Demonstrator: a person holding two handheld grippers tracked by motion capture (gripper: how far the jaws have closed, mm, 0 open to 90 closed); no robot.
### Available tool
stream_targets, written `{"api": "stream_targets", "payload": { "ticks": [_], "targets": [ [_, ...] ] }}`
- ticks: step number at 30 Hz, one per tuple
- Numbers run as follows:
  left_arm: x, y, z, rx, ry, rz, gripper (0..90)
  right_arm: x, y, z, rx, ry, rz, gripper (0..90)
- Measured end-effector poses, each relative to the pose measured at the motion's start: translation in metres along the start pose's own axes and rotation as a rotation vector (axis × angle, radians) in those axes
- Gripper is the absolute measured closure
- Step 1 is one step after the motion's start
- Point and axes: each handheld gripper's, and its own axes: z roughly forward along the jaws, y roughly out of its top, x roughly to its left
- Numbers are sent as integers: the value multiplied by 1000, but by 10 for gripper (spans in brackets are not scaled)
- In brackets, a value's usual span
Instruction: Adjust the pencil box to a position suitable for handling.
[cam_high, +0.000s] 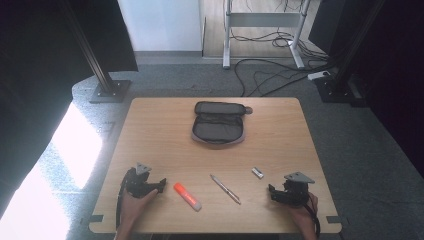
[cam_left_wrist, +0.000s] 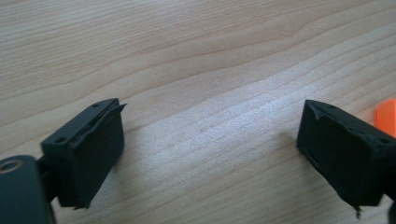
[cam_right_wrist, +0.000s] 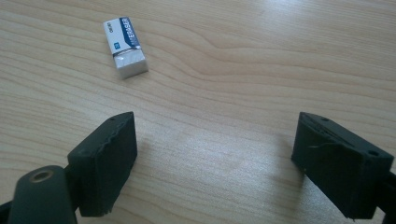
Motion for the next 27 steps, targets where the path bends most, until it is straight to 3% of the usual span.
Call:
{"api": "stream_targets", "payload": {
  "ticks": [19,27],
  "targets": [
    [1,-1,-10,-35,-21,-27,110,3,-1,-1,-5,-25,14,151],
    [1,-1,-15,-87,-19,-54,127,6,-2,-3,-15,-45,17,198]
  ]
}}
